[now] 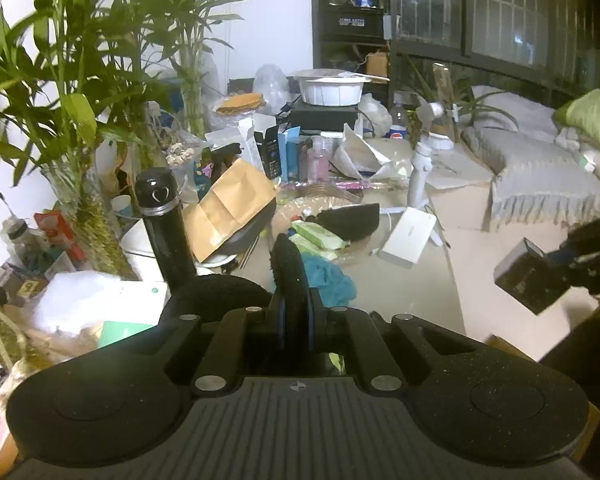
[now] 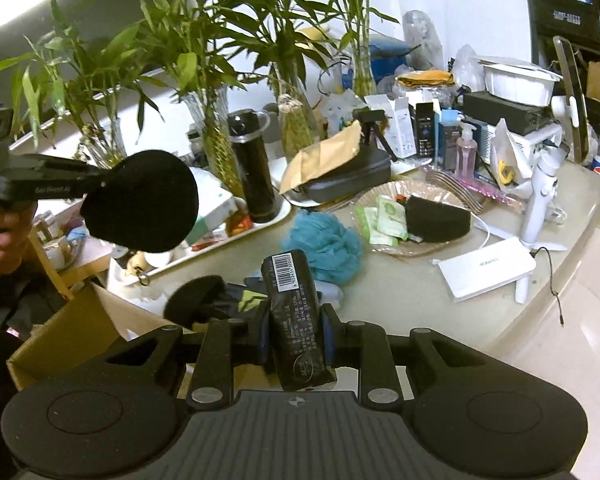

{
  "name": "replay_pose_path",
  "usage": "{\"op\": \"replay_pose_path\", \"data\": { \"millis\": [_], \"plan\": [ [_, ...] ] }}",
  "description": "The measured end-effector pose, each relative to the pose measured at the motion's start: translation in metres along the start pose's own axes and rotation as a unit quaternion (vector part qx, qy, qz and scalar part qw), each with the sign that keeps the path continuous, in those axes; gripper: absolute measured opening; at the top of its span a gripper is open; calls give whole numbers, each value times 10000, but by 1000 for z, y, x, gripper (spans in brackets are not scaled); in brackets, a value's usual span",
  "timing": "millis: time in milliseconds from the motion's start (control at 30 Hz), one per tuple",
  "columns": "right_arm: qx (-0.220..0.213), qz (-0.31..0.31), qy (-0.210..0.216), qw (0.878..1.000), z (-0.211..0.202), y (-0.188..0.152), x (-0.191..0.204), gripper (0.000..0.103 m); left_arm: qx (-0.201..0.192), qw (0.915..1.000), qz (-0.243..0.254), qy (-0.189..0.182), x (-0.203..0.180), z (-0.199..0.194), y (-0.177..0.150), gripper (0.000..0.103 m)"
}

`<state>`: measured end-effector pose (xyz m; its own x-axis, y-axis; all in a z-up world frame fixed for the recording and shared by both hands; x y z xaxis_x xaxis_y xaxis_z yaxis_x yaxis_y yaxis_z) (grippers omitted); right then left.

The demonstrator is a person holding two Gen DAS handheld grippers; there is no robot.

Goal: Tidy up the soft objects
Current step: 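Lower the tube and foam disc into the box, opening both tools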

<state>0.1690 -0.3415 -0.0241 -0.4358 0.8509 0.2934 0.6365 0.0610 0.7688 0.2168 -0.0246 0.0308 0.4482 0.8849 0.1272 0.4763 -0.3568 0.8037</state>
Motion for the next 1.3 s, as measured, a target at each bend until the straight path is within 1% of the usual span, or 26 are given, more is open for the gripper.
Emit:
{"op": "replay_pose_path", "data": {
  "millis": [133,367,467,533,700,900,933,967,1000,1033,1067,1100,1133,1200,1300],
  "plan": [
    [-40,-123,143,9998,-12,1,16,28,-84,9998,160,108,-13,-24,-4,10],
    [-65,-288,286,9992,-28,0,36,28,-220,9995,224,69,-29,-63,-14,10],
    [-45,-337,350,9988,-32,-1,42,28,-269,9989,363,86,-39,-79,-21,10],
    [-44,-363,372,9986,-34,-2,46,28,-290,9987,424,11,-42,-87,-25,10],
    [-40,-359,492,9981,-37,-7,54,28,-278,9984,472,-114,-49,-96,-37,10],
    [37,-419,616,9972,-35,-13,66,28,-245,9975,614,-258,-64,-94,-57,11],
    [48,-434,635,9970,-35,-13,68,28,-226,9974,624,-281,-66,-91,-62,14],
    [60,-447,656,9968,-34,-14,69,28,-189,9975,605,-308,-67,-88,-66,15],
    [74,-462,675,9966,-34,-14,71,28,-140,9976,565,-364,-67,-85,-70,21],
    [88,-472,683,9965,-33,-15,72,28,-96,9979,500,-391,-67,-82,-75,38],
    [100,-474,687,9965,-32,-16,73,28,-96,9983,443,-368,-67,-82,-78,48],
    [116,-476,695,9964,-32,-18,74,28,-124,9987,388,-310,-65,-84,-81,64],
    [132,-481,704,9963,-32,-19,75,28,-204,9990,316,-259,-65,-90,-85,68],
    [165,-497,711,9961,-32,-23,77,28,-275,9991,156,-279,-62,-96,-89,68],
    [222,-478,726,9960,-32,-27,77,28,-187,9996,-171,-119,-53,-102,-97,68]
  ]
}}
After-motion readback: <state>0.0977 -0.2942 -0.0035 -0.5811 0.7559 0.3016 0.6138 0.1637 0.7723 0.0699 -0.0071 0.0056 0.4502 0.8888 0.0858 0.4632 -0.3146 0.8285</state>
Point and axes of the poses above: each gripper's, at about its wrist camera, not at the fingertips, and z roughly the way its jaws point, x to its left, y to its top, the point moved 1 cm from there along z, roughly the way its jaws point, and after that the axes turned 6 degrees about y, right-handed, at the moved point
